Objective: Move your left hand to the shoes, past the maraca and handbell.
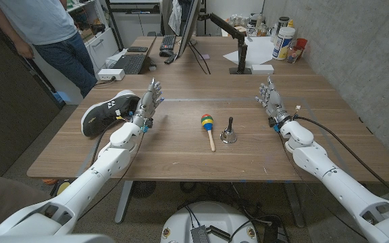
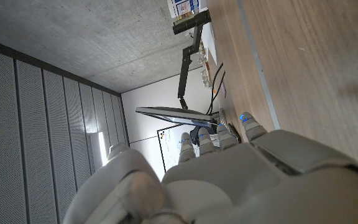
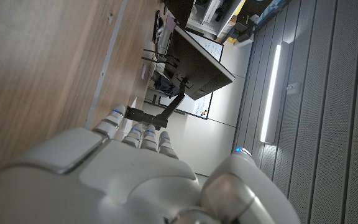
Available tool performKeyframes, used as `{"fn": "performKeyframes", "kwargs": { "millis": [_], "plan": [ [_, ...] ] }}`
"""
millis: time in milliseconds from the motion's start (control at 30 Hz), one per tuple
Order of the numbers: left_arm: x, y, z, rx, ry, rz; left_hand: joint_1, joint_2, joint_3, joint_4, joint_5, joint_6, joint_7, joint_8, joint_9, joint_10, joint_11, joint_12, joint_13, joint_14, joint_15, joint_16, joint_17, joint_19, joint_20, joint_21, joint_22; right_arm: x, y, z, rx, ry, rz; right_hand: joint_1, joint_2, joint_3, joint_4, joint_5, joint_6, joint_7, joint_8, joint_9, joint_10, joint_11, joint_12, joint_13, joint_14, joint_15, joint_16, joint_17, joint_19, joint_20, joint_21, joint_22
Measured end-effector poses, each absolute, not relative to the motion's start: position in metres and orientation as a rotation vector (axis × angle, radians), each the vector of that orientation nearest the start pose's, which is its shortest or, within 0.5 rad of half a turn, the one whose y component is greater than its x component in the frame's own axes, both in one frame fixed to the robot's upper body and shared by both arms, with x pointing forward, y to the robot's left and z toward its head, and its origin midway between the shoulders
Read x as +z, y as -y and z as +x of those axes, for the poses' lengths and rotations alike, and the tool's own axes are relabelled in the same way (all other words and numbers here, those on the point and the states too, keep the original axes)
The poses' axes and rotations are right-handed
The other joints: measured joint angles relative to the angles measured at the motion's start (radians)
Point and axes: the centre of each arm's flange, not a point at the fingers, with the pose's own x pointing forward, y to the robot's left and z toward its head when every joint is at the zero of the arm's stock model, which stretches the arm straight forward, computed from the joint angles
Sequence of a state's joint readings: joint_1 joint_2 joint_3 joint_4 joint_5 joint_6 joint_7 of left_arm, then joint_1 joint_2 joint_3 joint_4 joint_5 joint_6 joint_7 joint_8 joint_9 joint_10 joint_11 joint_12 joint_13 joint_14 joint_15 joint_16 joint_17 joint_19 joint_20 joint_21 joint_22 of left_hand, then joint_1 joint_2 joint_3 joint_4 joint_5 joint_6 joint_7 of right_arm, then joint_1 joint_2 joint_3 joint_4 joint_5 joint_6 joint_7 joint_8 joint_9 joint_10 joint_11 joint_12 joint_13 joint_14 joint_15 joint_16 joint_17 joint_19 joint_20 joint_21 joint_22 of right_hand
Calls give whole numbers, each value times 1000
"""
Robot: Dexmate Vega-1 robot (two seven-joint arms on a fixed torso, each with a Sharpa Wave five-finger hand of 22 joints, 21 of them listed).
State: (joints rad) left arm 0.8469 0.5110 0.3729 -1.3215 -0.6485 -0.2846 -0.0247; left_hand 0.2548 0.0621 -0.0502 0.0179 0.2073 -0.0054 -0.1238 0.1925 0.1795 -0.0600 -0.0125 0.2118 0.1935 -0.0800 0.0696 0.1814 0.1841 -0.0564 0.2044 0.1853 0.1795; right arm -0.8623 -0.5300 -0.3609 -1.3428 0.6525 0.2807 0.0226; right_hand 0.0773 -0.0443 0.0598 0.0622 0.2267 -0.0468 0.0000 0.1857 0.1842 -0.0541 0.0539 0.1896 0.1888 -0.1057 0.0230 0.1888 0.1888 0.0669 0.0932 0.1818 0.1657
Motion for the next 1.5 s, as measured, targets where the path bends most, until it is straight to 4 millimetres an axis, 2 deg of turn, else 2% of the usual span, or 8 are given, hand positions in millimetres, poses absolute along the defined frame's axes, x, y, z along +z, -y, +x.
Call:
{"fn": "performKeyframes", "kwargs": {
  "millis": [633,1500],
  "plan": [
    [-26,-279,645,-231,602,-39,4,4,0,0,0,5,-5,0,0,0,0,0,0,-5,5,0,0,-3,3,4,0,-26,295,636,205,591,26,0,0,0,0,0,0,0,0,0,0,0,0,0,0,0,0,0,0,0,0,0],
    [-19,-283,632,-208,640,0,12,12,0,0,0,13,-5,0,0,0,0,0,0,-15,5,0,0,-3,3,3,0,-24,297,632,205,592,4,5,5,0,0,0,-4,-4,0,0,-5,5,0,0,-11,0,0,0,0,0,0,0]
  ]
}}
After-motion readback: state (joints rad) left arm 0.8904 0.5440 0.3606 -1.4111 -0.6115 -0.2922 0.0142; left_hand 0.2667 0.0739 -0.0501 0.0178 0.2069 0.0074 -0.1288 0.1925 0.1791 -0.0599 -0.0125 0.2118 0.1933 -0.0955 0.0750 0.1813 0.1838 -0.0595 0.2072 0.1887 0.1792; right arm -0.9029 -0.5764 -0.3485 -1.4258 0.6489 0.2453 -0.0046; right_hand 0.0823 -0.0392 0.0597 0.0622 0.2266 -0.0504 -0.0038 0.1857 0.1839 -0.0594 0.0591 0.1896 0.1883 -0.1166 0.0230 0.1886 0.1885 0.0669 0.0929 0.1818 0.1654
